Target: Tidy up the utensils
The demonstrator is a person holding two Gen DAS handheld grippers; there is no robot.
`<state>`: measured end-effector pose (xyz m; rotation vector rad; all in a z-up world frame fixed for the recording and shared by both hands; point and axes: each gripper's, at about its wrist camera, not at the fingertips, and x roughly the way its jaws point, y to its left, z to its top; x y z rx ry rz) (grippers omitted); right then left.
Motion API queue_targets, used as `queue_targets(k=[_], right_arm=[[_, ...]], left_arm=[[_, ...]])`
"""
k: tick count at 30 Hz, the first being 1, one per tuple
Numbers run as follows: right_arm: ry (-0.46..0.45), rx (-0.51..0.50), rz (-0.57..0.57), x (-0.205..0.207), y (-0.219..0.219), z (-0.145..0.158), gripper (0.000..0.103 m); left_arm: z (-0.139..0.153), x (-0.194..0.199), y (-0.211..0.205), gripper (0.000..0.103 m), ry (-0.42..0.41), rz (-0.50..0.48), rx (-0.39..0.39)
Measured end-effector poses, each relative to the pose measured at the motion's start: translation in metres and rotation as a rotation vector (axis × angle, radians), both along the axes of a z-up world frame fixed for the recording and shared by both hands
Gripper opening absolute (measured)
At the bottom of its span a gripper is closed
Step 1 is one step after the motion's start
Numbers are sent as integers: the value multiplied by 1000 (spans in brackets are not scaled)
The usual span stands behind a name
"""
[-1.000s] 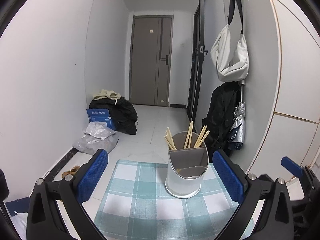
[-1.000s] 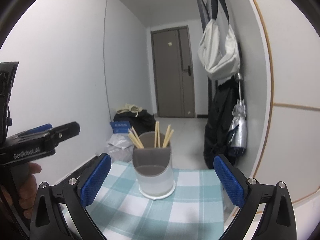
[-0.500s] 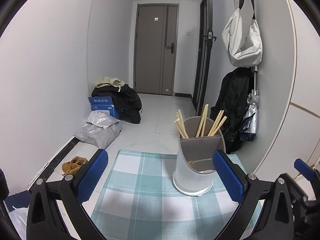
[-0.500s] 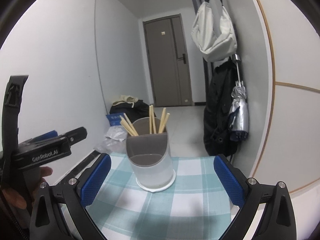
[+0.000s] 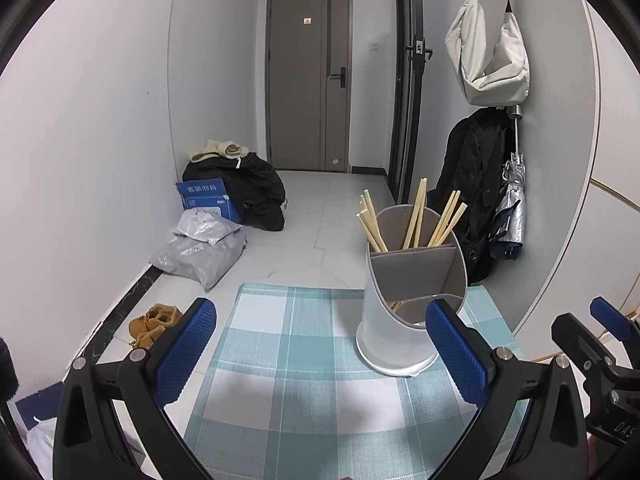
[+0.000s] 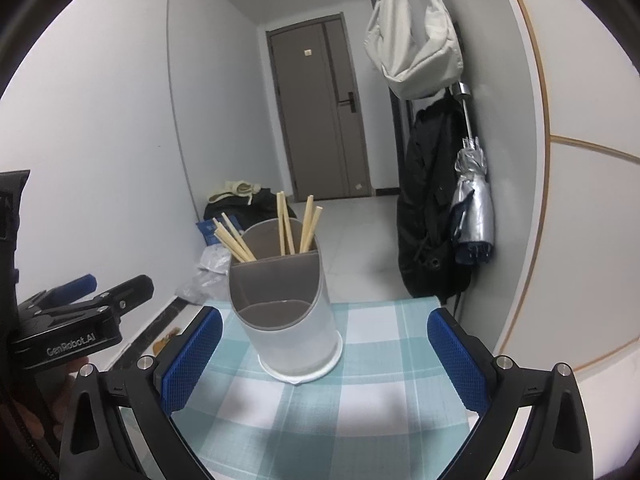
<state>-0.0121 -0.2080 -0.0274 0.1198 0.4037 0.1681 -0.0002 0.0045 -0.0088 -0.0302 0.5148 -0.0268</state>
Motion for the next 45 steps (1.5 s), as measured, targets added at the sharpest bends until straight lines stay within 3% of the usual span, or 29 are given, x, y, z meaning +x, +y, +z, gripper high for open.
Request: queue_targets(k=[9, 14, 31, 45], right_arm=[[1, 0, 5, -6, 0, 0, 103], [-19, -37, 6, -10, 3, 2, 103], [-5, -8, -33, -11, -9, 1, 103], [-26, -30, -32, -16, -6, 2, 103]], left_arm=[[-1, -3, -5, 102, 2, -2, 16], [-1, -5, -1, 102, -5, 10, 2], [-4, -7, 3, 102, -7, 10, -55], [-4, -11, 1, 102, -32, 32, -30]])
